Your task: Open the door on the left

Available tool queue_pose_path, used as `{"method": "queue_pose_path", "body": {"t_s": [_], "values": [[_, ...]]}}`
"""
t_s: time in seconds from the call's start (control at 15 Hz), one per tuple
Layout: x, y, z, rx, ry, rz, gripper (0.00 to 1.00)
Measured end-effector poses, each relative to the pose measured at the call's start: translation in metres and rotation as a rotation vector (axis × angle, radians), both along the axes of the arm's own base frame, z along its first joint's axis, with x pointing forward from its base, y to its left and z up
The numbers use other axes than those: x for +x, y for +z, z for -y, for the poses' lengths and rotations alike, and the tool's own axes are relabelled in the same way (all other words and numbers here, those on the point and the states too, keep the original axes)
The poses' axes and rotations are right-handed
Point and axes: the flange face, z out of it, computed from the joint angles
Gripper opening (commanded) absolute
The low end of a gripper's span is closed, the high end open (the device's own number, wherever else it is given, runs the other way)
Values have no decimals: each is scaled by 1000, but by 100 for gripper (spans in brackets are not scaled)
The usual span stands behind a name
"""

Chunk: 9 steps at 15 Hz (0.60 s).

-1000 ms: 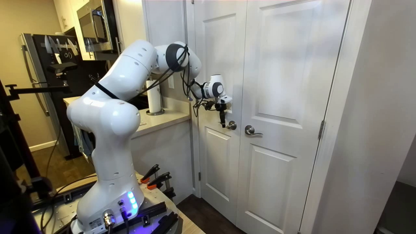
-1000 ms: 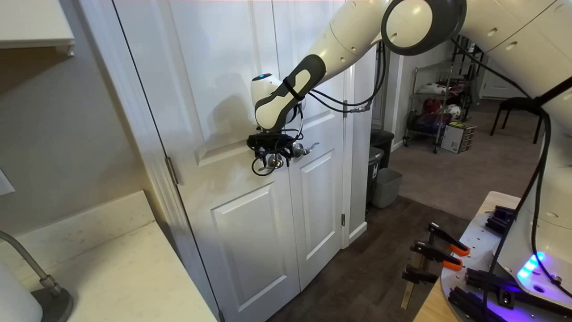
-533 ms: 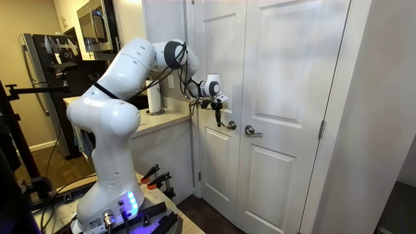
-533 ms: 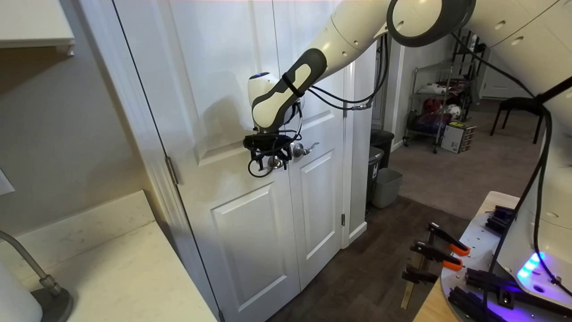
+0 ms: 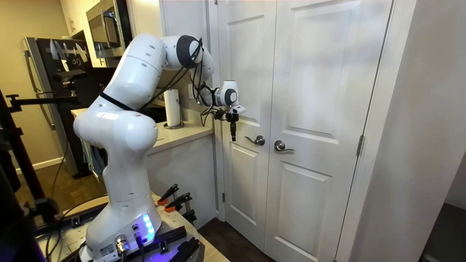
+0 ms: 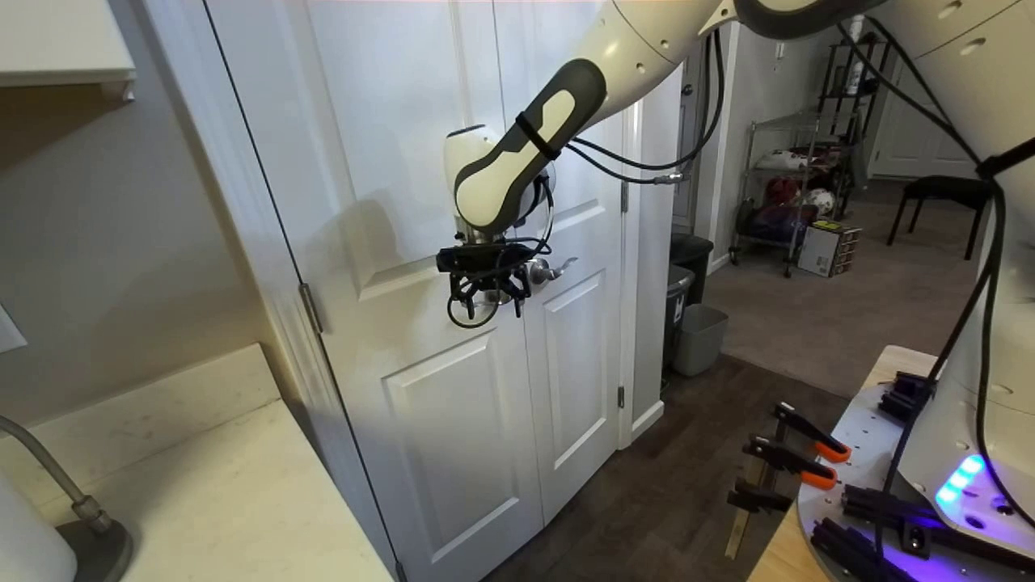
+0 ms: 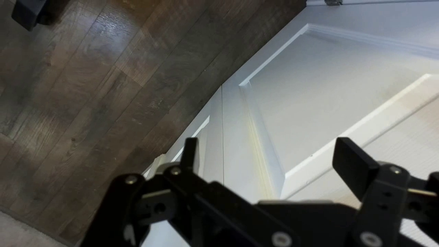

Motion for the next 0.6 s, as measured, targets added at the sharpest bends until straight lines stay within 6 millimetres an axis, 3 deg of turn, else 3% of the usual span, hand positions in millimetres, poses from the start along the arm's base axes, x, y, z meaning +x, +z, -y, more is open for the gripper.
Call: {"method": "queue_pose_path", "body": {"t_s": [0.2,0.6], "values": [[-1,11,12,-3,-17,8,100],[11,8,70,-16,-103,6,100]]}}
